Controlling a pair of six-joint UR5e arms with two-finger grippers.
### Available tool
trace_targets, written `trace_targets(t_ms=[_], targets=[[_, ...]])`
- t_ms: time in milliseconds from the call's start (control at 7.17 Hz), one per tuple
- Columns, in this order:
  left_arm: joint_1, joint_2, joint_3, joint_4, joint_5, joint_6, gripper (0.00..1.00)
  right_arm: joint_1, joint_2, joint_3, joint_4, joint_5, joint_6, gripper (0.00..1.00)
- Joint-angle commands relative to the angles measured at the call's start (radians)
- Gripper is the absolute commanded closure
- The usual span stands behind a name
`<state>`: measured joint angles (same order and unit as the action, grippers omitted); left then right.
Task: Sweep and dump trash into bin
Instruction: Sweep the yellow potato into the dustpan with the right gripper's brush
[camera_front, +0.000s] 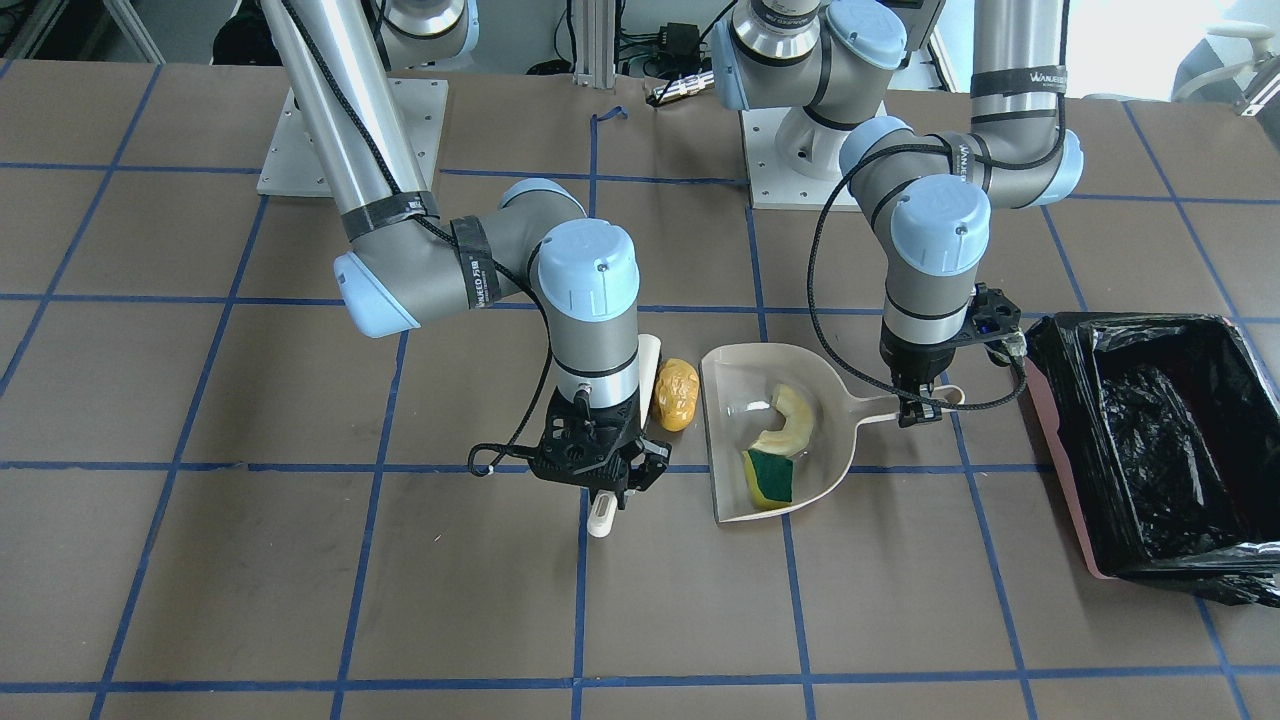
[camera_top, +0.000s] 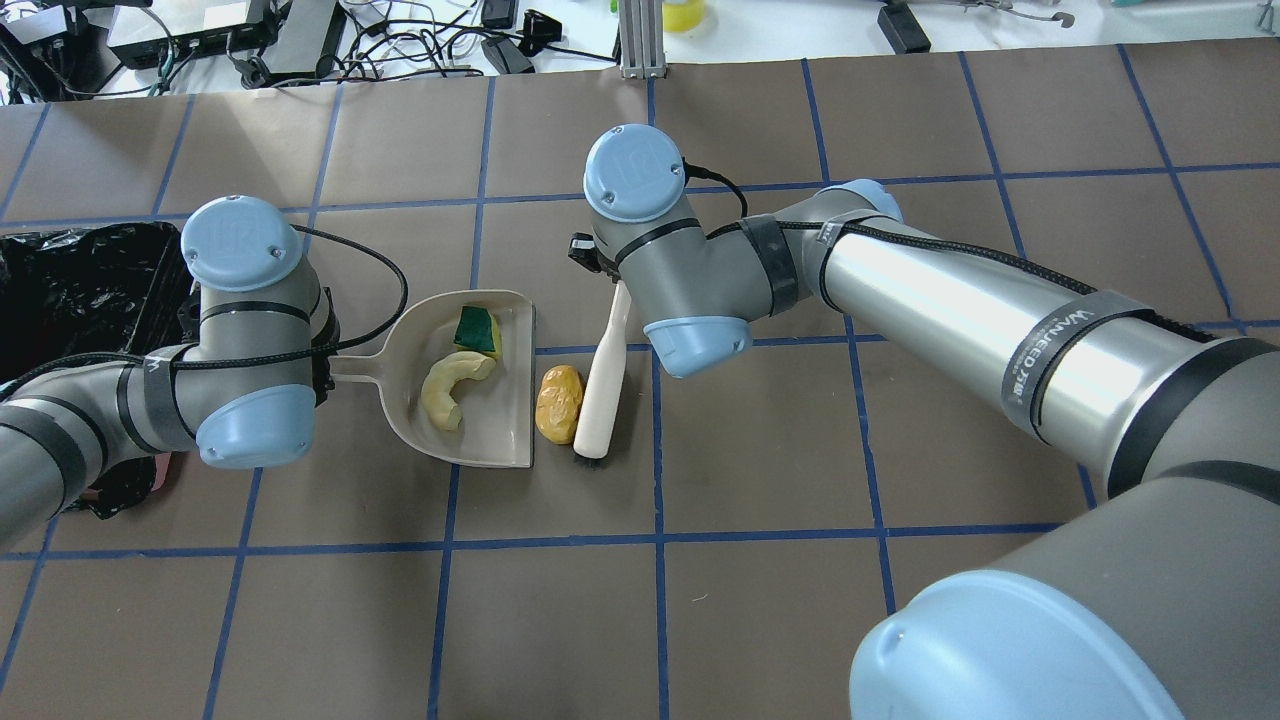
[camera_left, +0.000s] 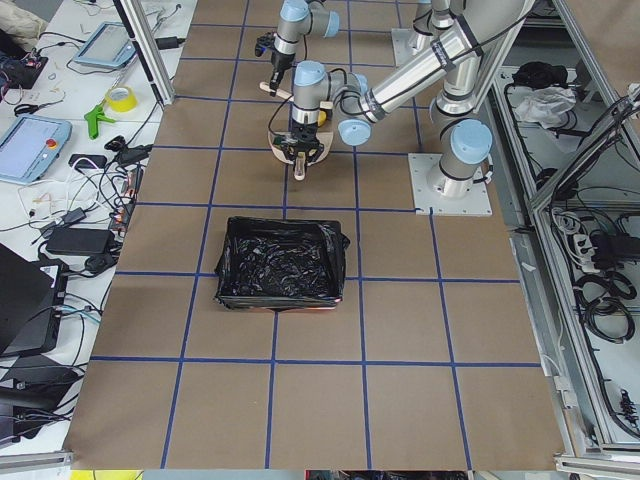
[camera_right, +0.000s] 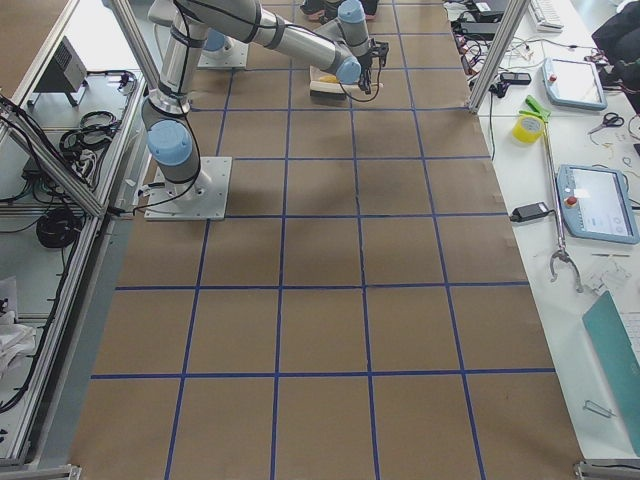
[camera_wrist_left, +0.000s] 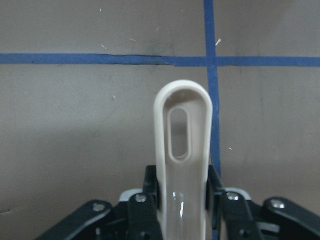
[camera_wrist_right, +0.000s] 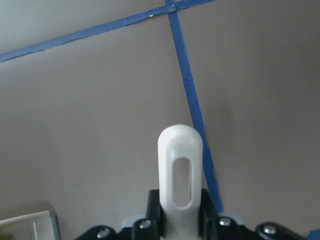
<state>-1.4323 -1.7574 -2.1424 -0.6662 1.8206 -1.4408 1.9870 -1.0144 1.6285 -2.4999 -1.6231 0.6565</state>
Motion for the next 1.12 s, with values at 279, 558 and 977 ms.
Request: trace_targets(t_ms=[279, 558, 977], targets=[[-0.002, -0.004, 0.001, 0.0, -0.001, -0.009, 1.0, 0.055, 0.104, -0.175, 0.01, 0.0, 0.159, 1.0], [-0.002, -0.004, 0.002, 0.0, -0.001, -0.009, 1.0, 0.067, 0.137, -0.235, 0.018, 0.002, 0.221, 1.0], [-0.002, -0.002, 0.004, 0.0, -0.003, -0.006, 1.0, 0.07, 0.137, -0.242, 0.033, 0.08, 0.325, 1.0]])
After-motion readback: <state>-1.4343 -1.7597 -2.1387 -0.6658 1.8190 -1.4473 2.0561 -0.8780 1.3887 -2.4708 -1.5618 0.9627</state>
